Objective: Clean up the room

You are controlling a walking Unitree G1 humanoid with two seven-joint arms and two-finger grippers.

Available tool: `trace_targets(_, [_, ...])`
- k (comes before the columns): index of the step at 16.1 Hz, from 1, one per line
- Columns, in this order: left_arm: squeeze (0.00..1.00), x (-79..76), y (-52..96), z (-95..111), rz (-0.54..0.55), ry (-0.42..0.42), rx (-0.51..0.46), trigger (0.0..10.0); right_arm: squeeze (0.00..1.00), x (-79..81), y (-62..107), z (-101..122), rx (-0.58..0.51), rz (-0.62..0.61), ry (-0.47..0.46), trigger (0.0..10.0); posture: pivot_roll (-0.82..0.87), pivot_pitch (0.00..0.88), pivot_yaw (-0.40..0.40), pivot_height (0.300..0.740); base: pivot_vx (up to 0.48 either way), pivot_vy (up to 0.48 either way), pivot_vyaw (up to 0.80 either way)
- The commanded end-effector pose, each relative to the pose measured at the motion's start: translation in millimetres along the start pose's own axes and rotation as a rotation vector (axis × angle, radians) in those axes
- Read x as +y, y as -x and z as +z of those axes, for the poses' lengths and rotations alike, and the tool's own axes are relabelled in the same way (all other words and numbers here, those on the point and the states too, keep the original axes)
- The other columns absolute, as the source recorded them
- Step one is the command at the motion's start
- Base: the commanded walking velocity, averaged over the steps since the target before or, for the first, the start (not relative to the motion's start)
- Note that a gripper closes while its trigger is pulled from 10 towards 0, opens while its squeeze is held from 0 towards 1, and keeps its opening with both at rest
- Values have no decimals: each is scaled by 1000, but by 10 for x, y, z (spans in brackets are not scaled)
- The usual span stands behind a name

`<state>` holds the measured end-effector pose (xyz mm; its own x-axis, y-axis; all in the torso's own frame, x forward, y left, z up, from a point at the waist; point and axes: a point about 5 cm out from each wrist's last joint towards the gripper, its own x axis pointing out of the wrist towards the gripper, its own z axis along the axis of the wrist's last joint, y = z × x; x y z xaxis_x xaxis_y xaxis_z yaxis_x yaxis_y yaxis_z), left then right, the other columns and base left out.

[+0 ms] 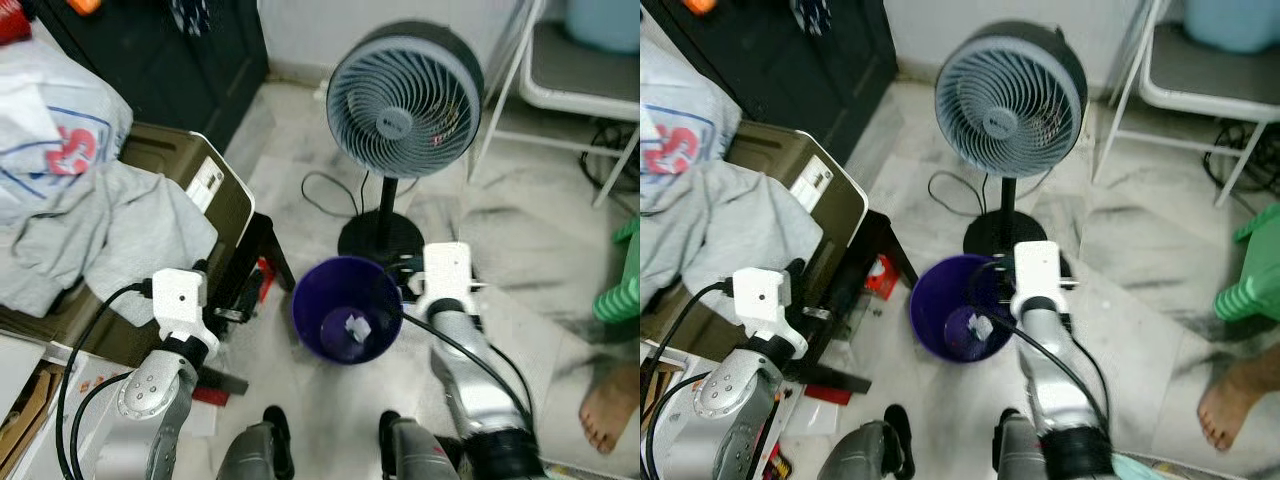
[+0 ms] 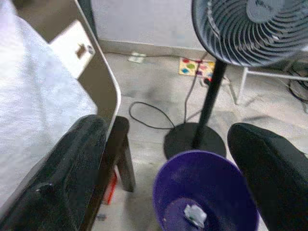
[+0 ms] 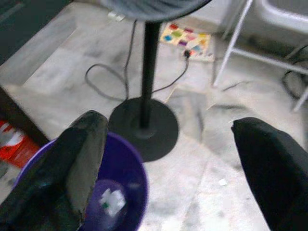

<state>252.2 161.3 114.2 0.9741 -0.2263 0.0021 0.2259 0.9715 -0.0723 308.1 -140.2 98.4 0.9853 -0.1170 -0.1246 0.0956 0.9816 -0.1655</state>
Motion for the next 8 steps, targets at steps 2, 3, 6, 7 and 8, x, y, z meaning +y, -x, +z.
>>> trace_targets(2, [0,29,-11,-29,46,-5,-1,10000,1000,-115,63,-45,14,-16,-18,10000,-141,144,93,740,0,0,0])
trace_targets(3, [0,18,-34,-19,52,2,-13,10000,1000,-140,80,-46,4,-9,-15,10000,-143,128,84,740,0,0,0])
trace_targets(6, [0,-9,-87,-5,79,39,-42,10000,1000,-198,129,9,-60,37,14,10000,-148,83,67,740,0,0,0])
trace_targets(7, [0,-5,-80,6,86,44,-50,10000,1000,-232,161,38,-88,48,-4,10000,-150,75,65,740,0,0,0])
trace_targets(8, [0,5,-74,8,88,44,-52,10000,1000,-244,181,49,-105,57,-2,10000,-153,66,64,740,0,0,0])
